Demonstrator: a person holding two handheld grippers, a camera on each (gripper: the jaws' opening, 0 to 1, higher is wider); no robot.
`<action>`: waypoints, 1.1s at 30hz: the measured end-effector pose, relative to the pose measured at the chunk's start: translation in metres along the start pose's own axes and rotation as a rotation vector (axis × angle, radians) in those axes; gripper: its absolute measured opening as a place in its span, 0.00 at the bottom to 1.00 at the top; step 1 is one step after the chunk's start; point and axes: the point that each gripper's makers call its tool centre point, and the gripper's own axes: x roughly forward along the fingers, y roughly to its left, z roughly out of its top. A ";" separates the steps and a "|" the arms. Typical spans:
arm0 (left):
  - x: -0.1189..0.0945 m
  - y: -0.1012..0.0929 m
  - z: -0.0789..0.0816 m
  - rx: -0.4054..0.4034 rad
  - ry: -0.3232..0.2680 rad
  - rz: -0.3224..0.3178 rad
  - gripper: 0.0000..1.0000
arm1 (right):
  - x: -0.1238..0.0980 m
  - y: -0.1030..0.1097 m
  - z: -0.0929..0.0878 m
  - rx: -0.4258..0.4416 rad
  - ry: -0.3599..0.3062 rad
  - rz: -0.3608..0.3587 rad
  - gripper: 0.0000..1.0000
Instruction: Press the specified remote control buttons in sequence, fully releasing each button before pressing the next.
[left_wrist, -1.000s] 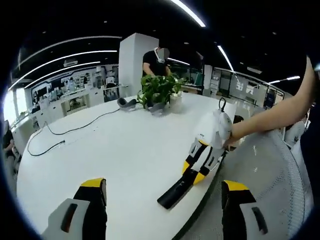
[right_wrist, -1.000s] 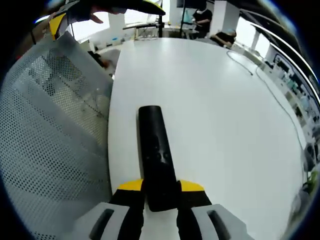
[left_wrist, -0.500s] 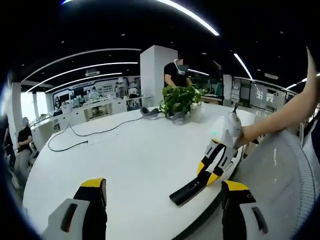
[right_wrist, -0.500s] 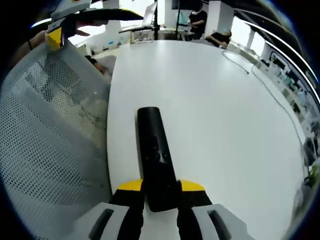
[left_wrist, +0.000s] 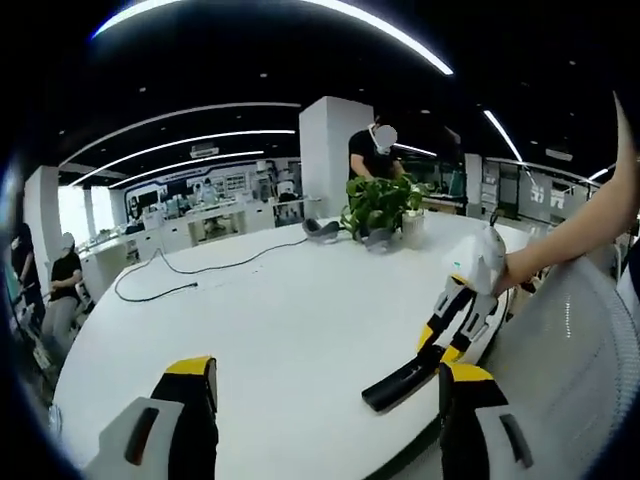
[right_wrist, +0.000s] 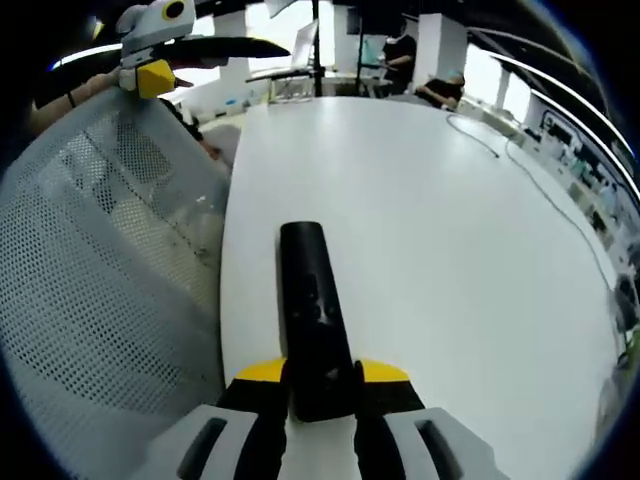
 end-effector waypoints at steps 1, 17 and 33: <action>0.000 0.001 -0.001 -0.006 0.003 0.004 0.96 | 0.000 -0.001 0.000 -0.001 -0.006 0.005 0.22; 0.001 0.004 -0.008 0.021 0.042 0.020 0.96 | 0.000 0.000 -0.002 -0.134 0.073 0.059 0.20; 0.001 0.006 -0.008 0.014 0.043 0.023 0.96 | -0.004 -0.025 -0.007 -0.172 0.110 0.042 0.20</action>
